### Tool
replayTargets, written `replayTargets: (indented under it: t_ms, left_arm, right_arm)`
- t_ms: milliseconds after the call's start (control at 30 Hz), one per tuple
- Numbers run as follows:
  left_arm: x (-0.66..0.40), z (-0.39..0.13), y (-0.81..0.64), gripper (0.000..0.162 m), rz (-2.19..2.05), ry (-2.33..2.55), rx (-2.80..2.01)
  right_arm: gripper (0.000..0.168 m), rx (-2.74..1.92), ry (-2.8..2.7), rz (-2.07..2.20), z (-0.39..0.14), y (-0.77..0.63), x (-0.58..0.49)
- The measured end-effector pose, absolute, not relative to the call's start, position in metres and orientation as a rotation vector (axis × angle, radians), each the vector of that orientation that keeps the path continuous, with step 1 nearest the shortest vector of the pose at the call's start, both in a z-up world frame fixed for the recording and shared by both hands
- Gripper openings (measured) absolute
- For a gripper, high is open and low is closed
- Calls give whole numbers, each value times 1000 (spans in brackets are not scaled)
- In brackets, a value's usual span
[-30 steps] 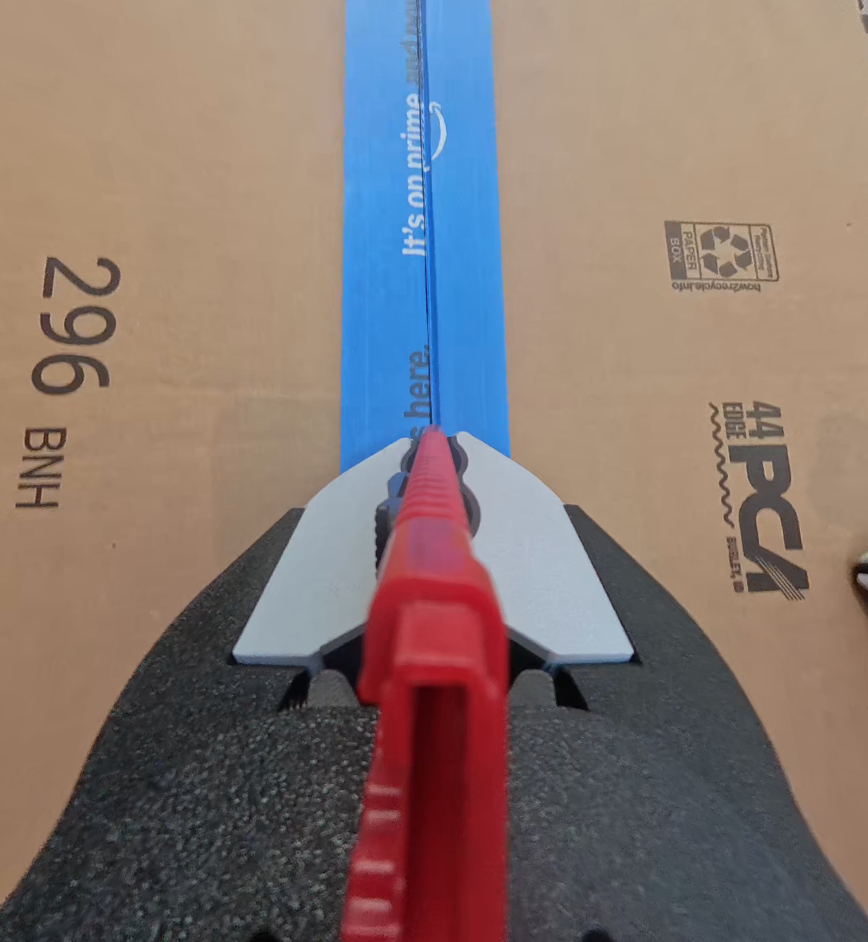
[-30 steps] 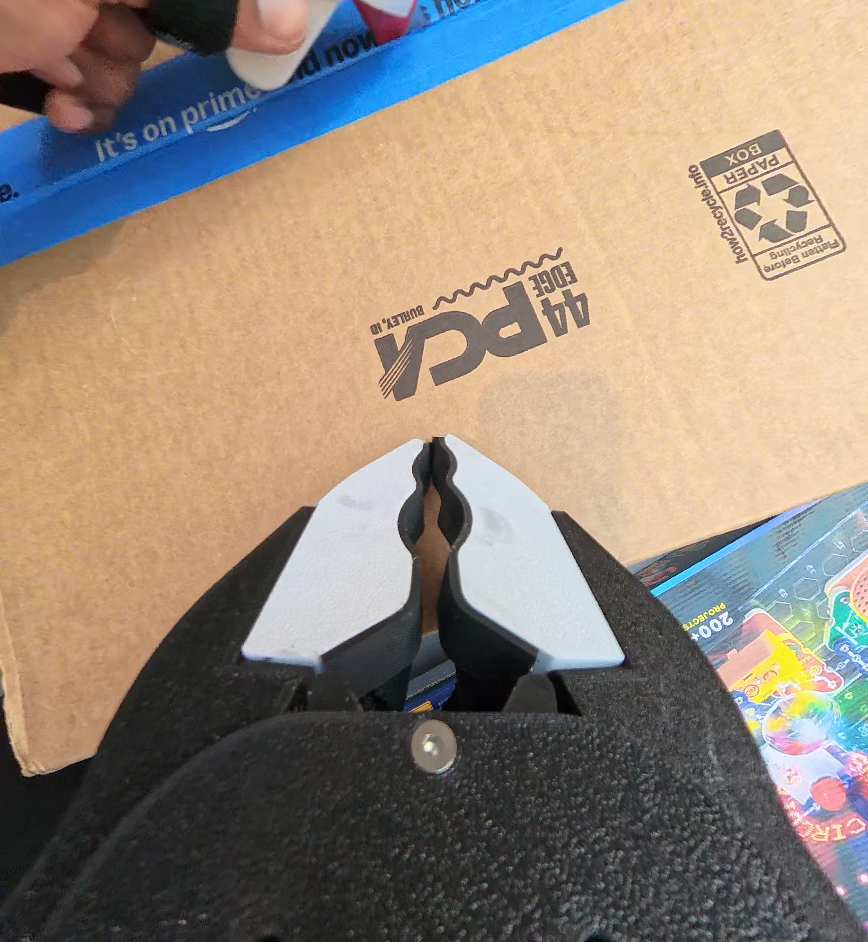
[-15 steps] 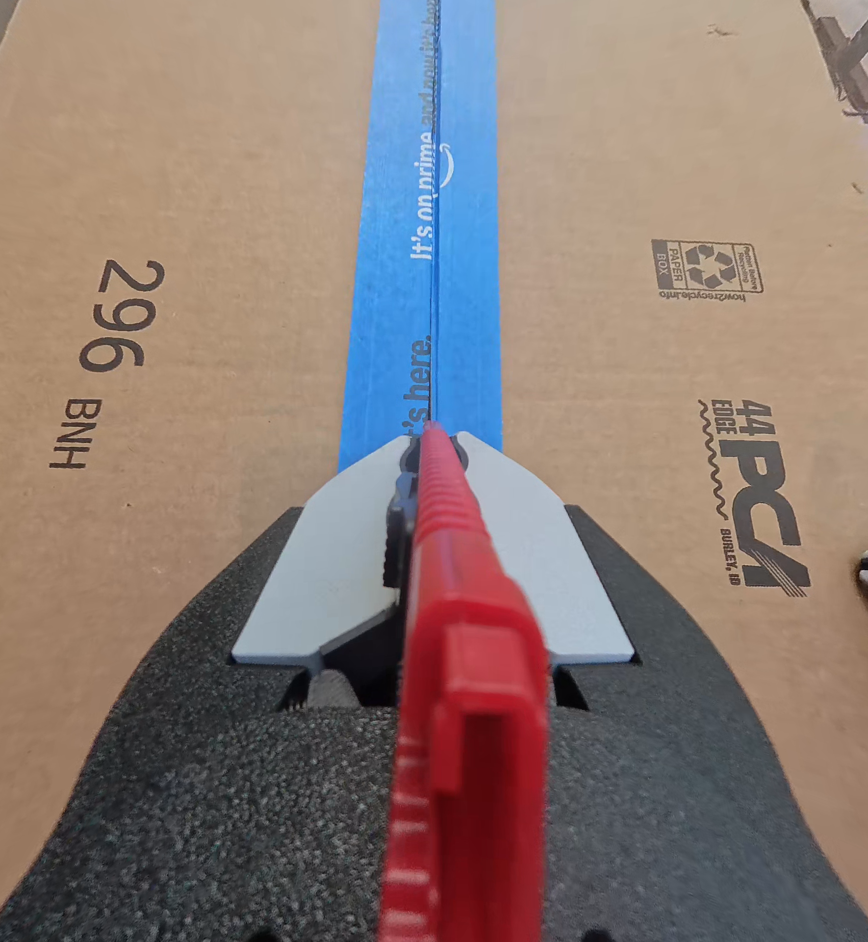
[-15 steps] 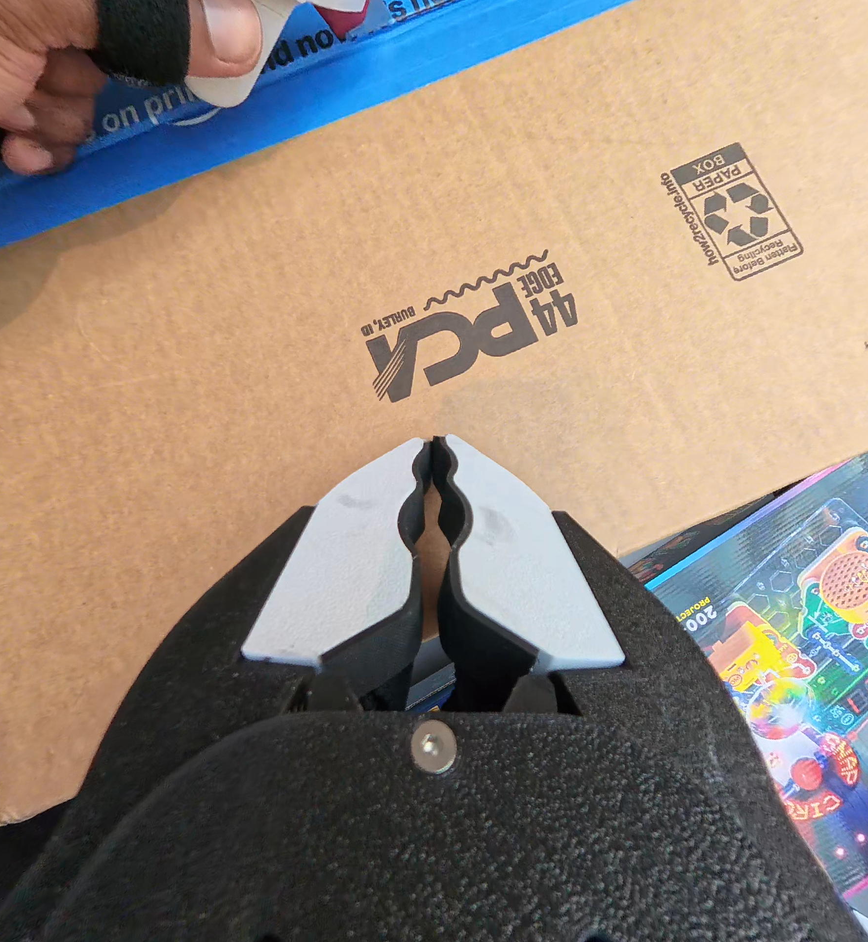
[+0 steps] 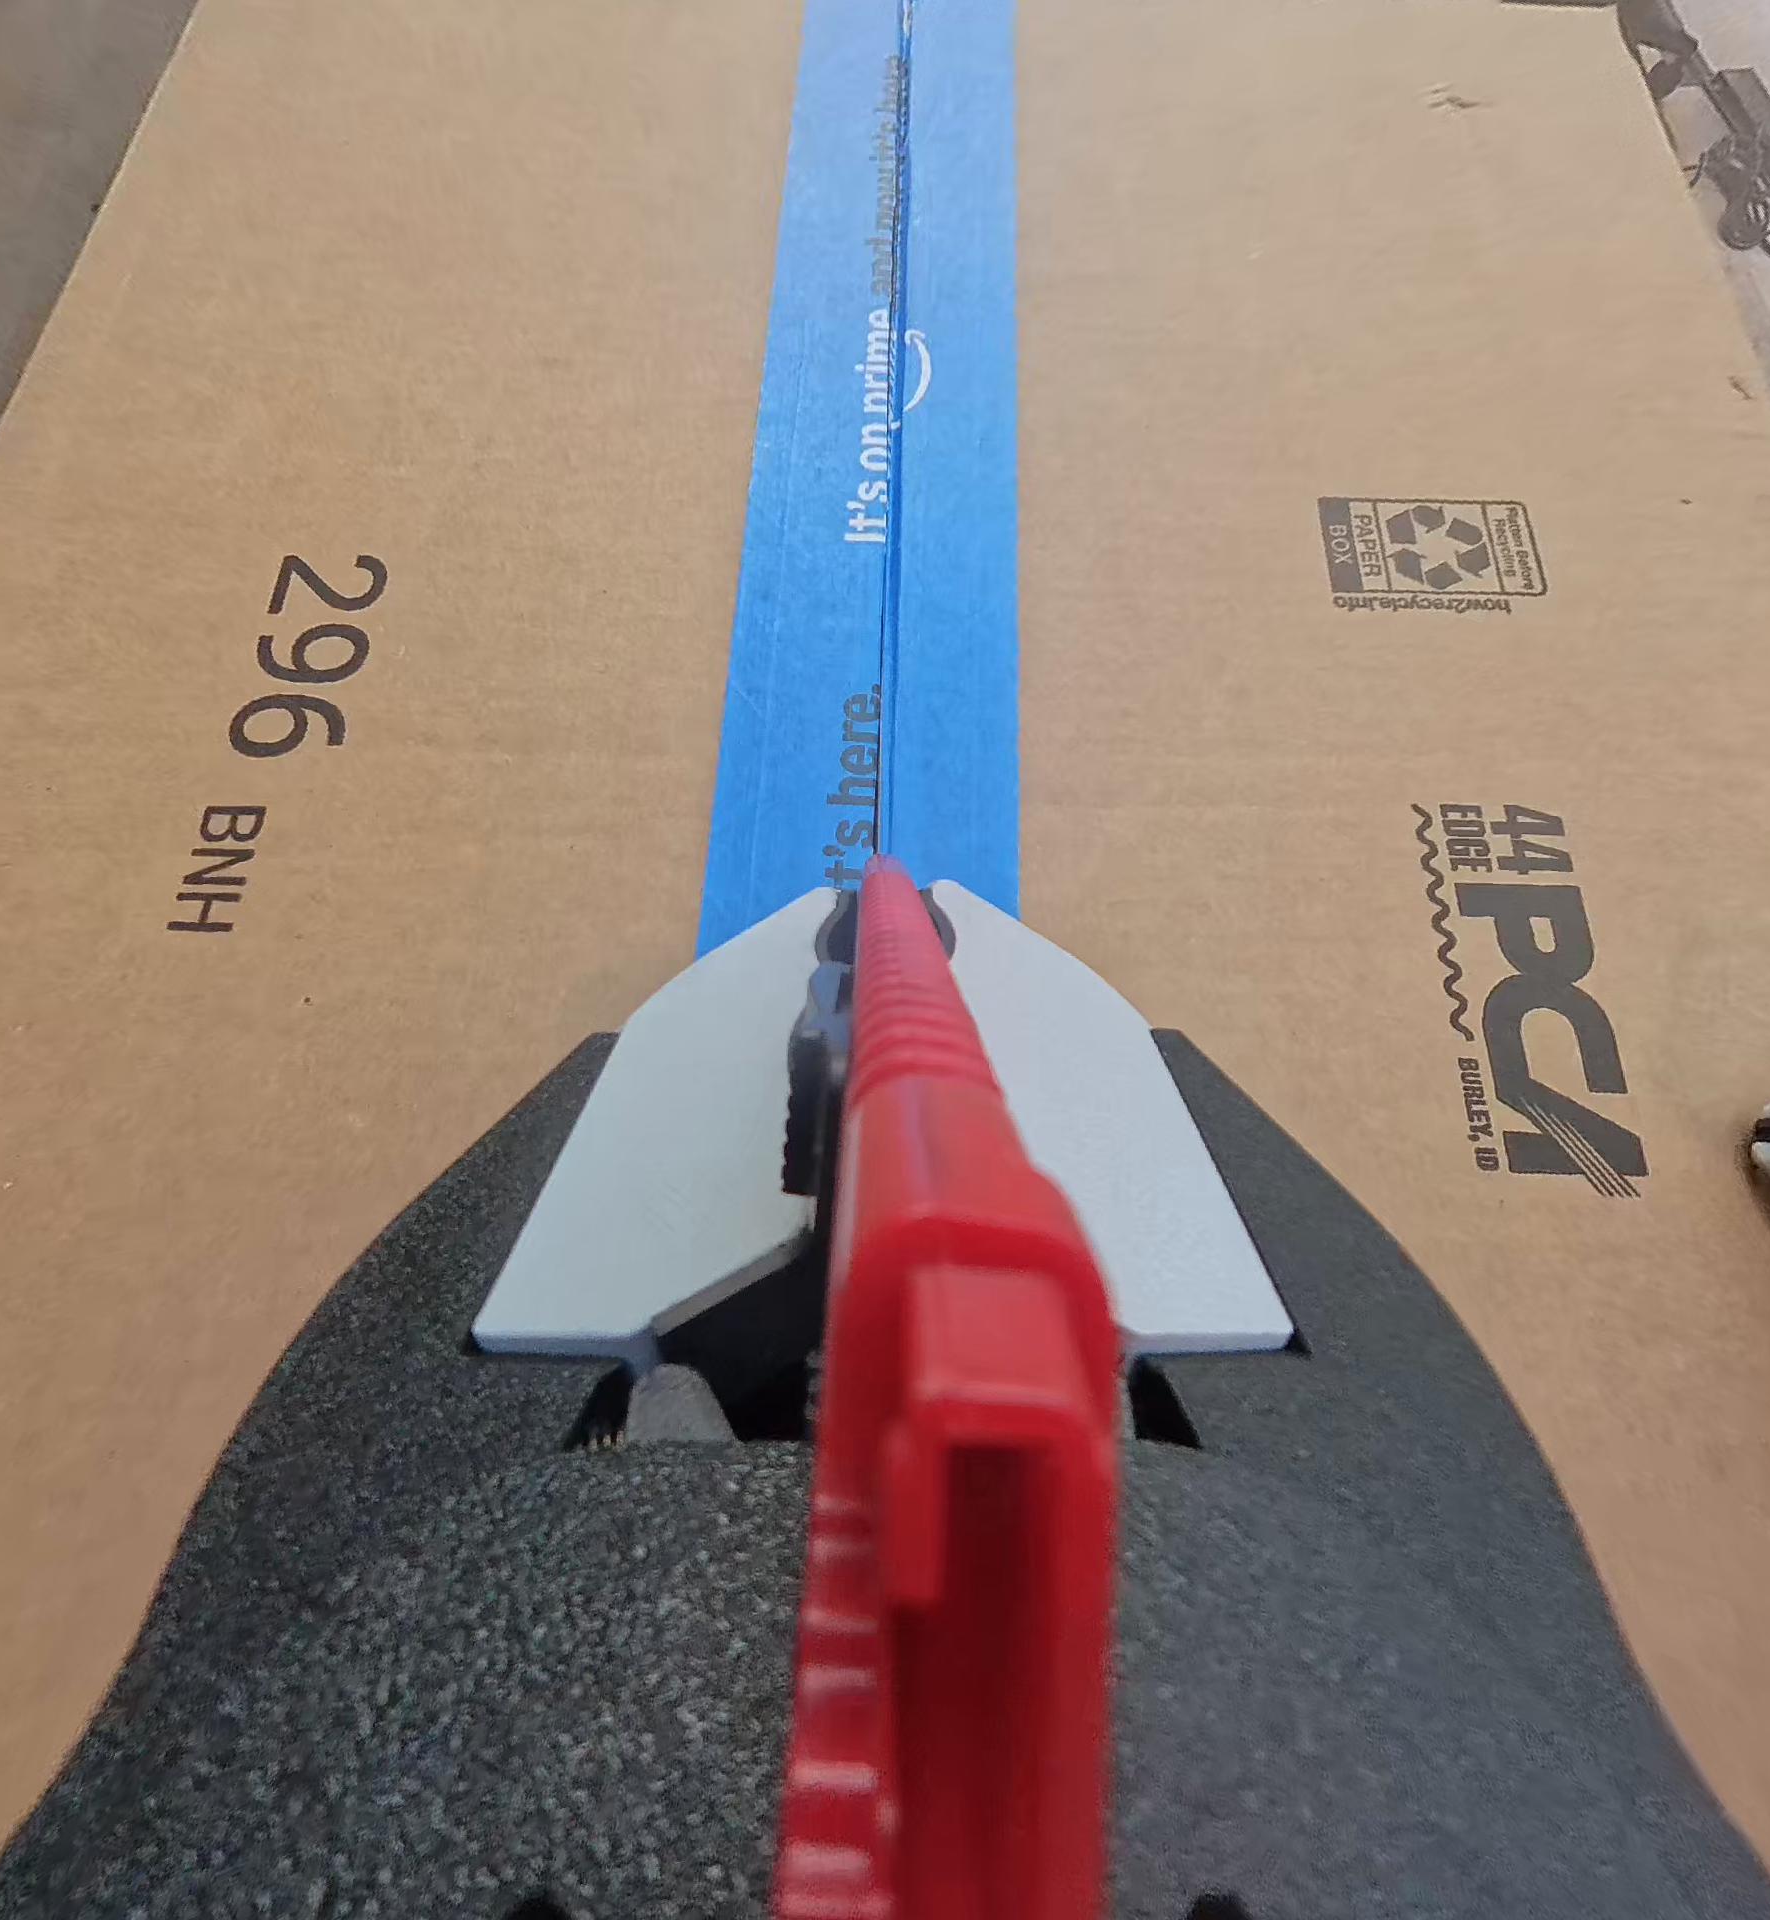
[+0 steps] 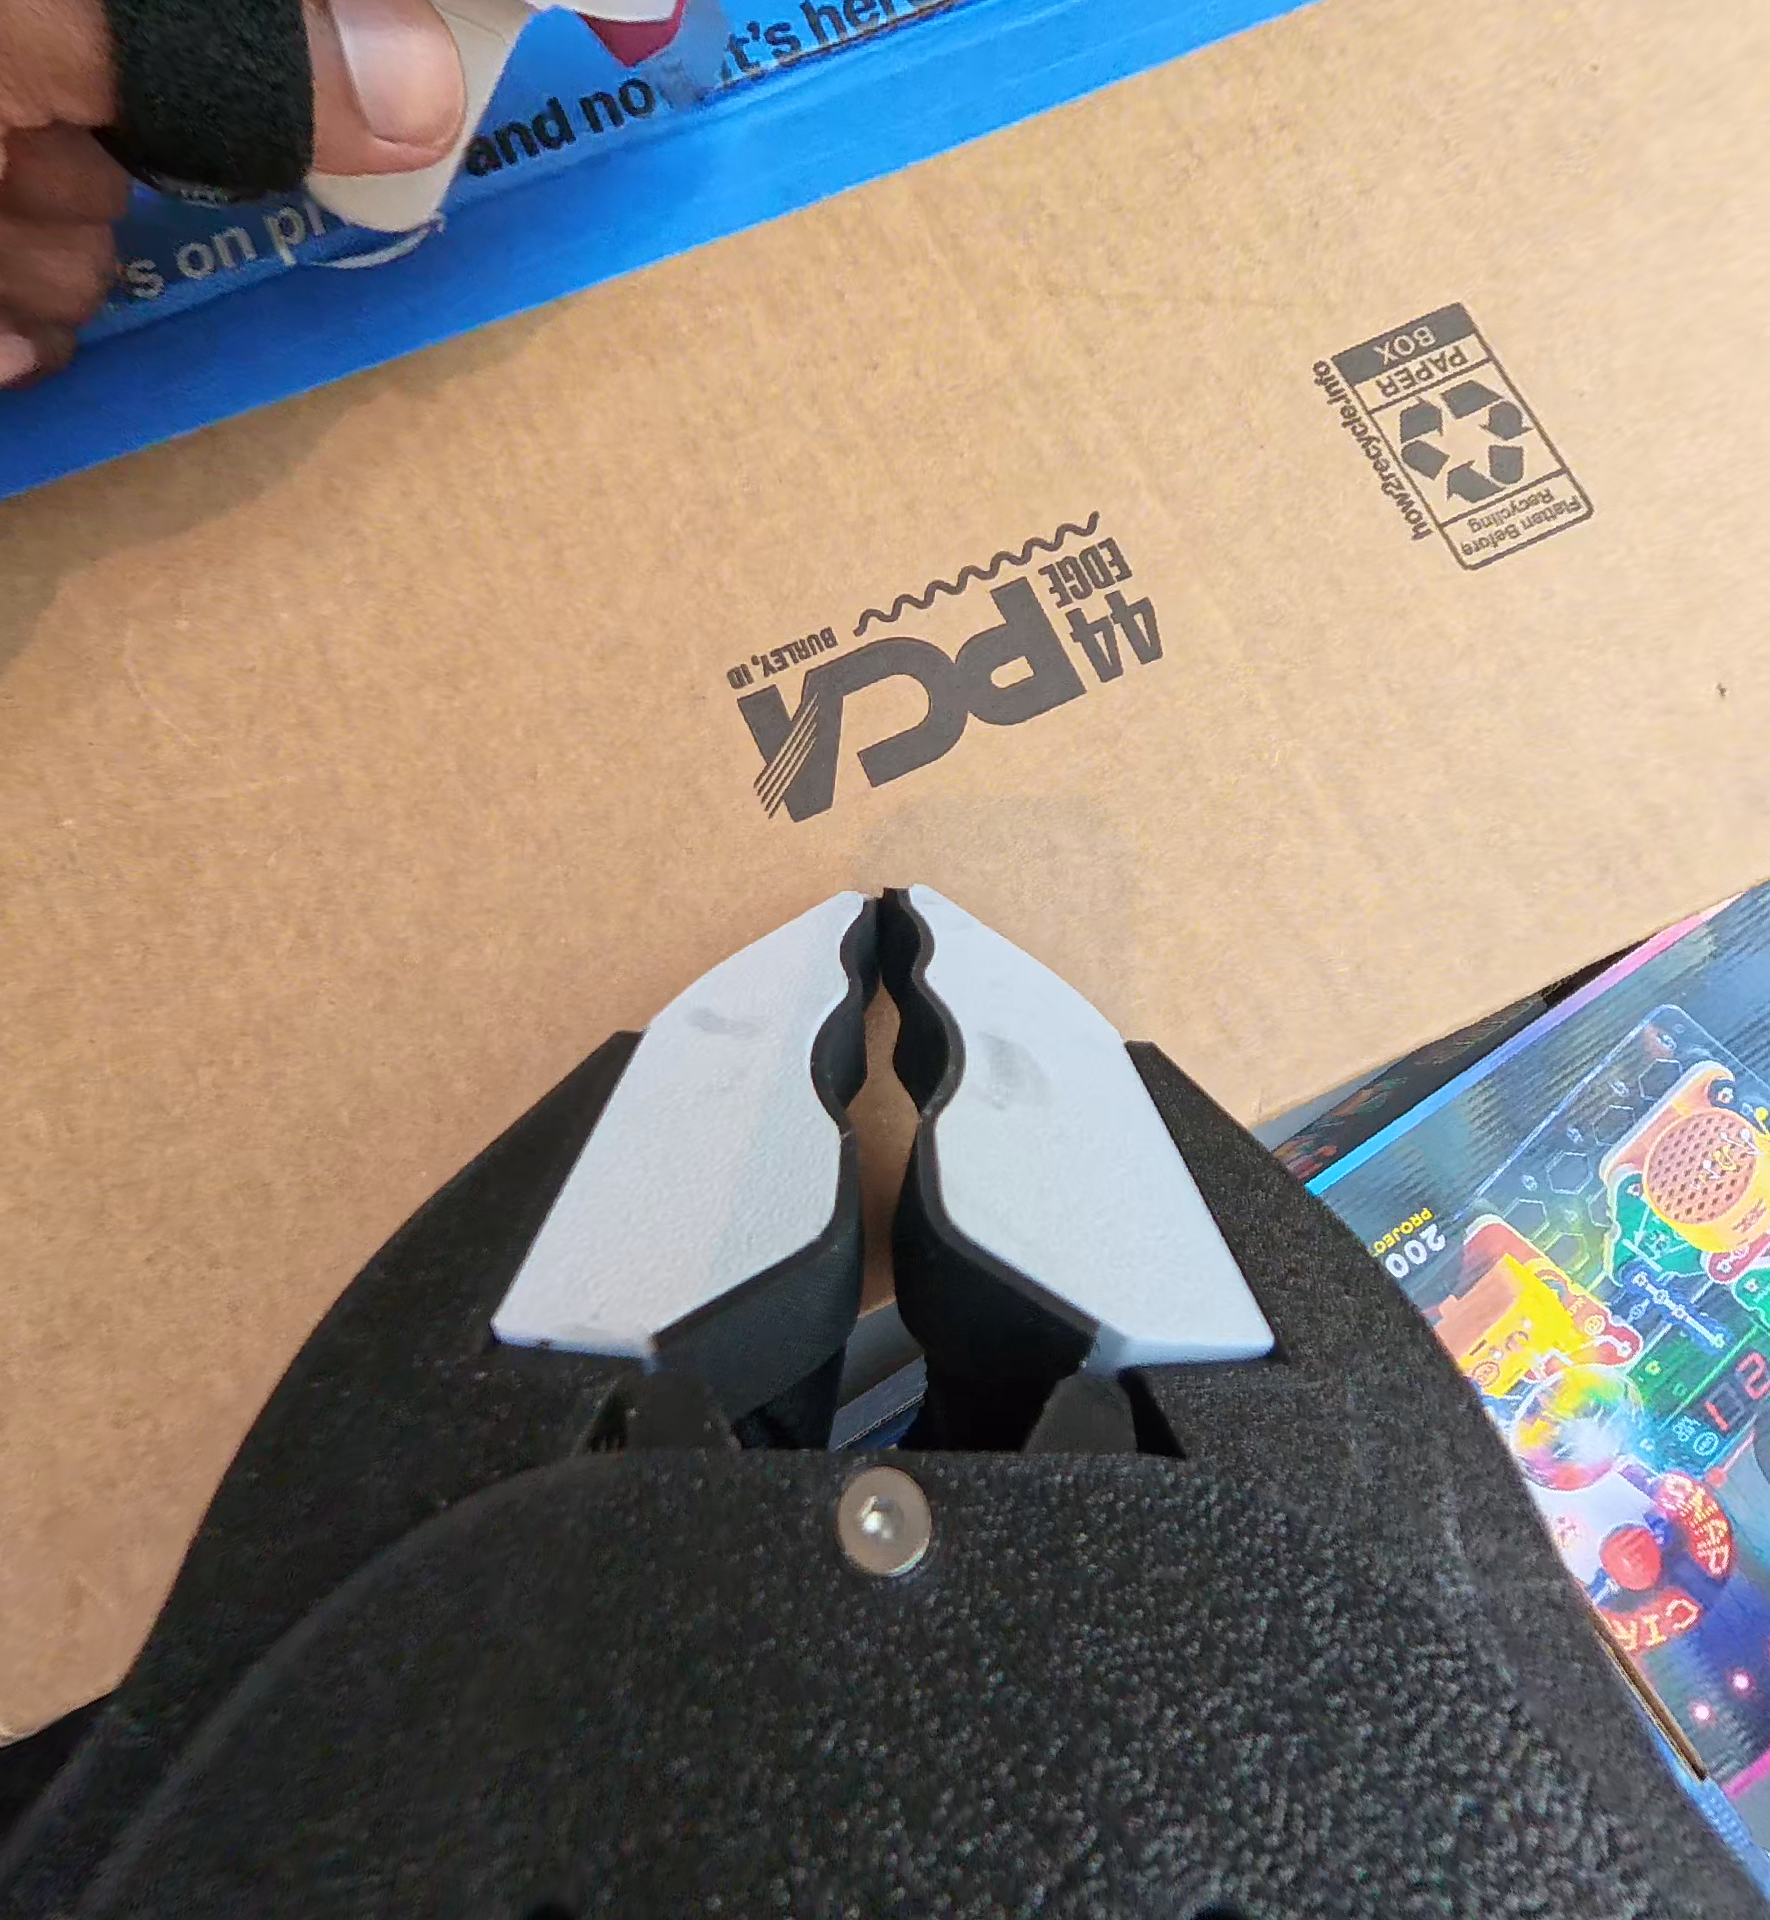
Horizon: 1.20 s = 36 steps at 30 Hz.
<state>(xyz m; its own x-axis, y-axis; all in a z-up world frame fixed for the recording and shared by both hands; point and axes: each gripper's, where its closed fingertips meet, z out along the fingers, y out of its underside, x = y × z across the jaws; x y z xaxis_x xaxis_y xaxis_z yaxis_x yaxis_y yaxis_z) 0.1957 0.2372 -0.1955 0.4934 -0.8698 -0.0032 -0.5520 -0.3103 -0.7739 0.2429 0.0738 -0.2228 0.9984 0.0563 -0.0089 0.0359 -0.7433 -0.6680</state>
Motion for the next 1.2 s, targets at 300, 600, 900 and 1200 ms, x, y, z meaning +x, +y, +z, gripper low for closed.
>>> replayTargets:
  t_ms: [300,600,900,1200]
  left_arm:
    - [138,-201,207,12,-541,1158,-2048]
    - [79,-193,171,12,-520,1193,-2005]
    - [24,-190,143,13,-637,1224,-1893]
    - [-10,-191,131,11,-815,1267,-1769]
  right_arm:
    - [0,-2408,-51,34,-223,74,244]
    - [0,-2402,-34,53,-223,74,244]
    - [0,-2396,17,35,-223,74,245]
    - [0,-2410,107,-74,-223,74,245]
